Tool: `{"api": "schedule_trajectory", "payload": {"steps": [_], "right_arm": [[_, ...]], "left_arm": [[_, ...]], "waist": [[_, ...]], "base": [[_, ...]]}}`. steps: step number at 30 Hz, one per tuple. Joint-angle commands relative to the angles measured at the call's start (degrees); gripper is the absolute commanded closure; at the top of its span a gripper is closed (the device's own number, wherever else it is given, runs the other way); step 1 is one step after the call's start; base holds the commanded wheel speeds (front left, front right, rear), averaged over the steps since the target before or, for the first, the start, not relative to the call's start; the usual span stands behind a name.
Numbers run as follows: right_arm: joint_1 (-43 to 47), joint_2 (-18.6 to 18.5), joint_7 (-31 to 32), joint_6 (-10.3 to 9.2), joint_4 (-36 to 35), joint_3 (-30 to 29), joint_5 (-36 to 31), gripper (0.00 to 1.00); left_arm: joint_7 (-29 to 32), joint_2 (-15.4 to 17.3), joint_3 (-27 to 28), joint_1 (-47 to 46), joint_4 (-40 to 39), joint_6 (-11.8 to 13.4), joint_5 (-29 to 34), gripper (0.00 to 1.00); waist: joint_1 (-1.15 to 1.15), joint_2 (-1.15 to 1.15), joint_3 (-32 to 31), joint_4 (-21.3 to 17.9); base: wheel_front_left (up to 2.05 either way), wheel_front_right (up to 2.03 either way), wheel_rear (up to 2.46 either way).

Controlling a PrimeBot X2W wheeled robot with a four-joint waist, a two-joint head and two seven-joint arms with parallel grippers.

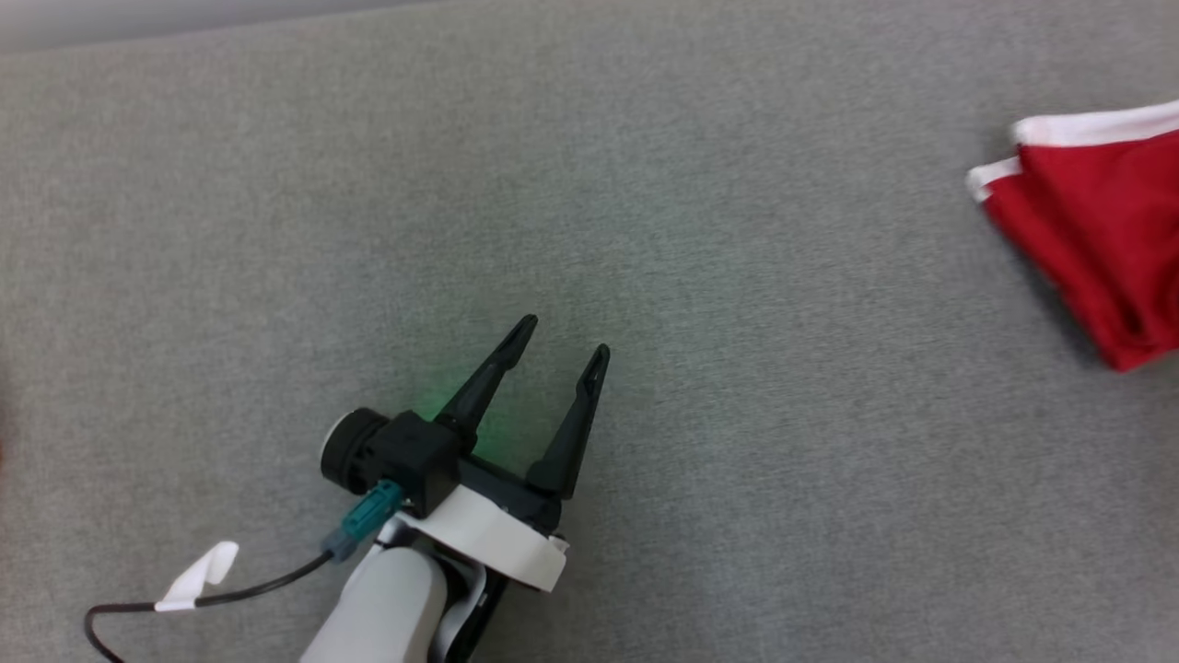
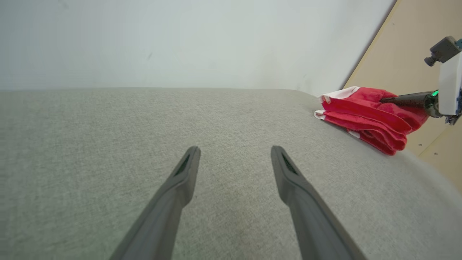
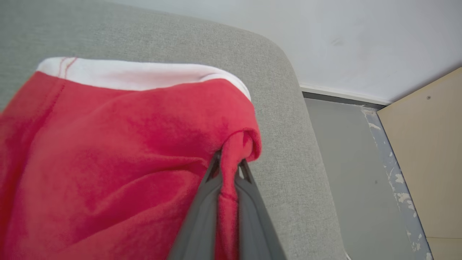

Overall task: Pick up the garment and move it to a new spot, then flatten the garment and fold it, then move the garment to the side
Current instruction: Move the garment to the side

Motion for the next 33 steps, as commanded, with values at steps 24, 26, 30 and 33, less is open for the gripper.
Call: {"api": "schedule_trajectory", "payload": {"steps": [24,26,30,33], "right_arm": [[-8.8,-1.6,-8.0,-0.12,16.3,6.4,-10.3,0.00],[-9.3,-1.1,-9.2,-0.12,15.4,7.0,-11.3,0.00],[-9.1,-0.3,-12.1,-0.12,11.8,7.9,-11.6,0.00],[-7.2,0.7,-14.0,-0.12,8.1,7.6,-10.2,0.00]], "left_arm": [[0.0,0.2,2.2,-0.3,-0.3,0.1,-0.3,0.00],[0.0,0.1,3.3,0.8,-0.4,0.1,-0.6,0.00],[0.0,-0.2,6.0,3.5,-0.8,0.2,-1.1,0.00],[0.0,-0.4,8.6,5.6,-1.1,0.2,-1.5,0.00]], "waist": [[-0.01,0.00,0.1,3.1],[-0.01,0.00,-2.4,3.0],[-0.01,0.00,-8.0,2.9],[-0.01,0.00,-12.4,3.1]], "base": [[0.00,0.00,0.00],[0.00,0.00,0.00],[0.00,0.00,0.00],[0.00,0.00,0.00]]}}
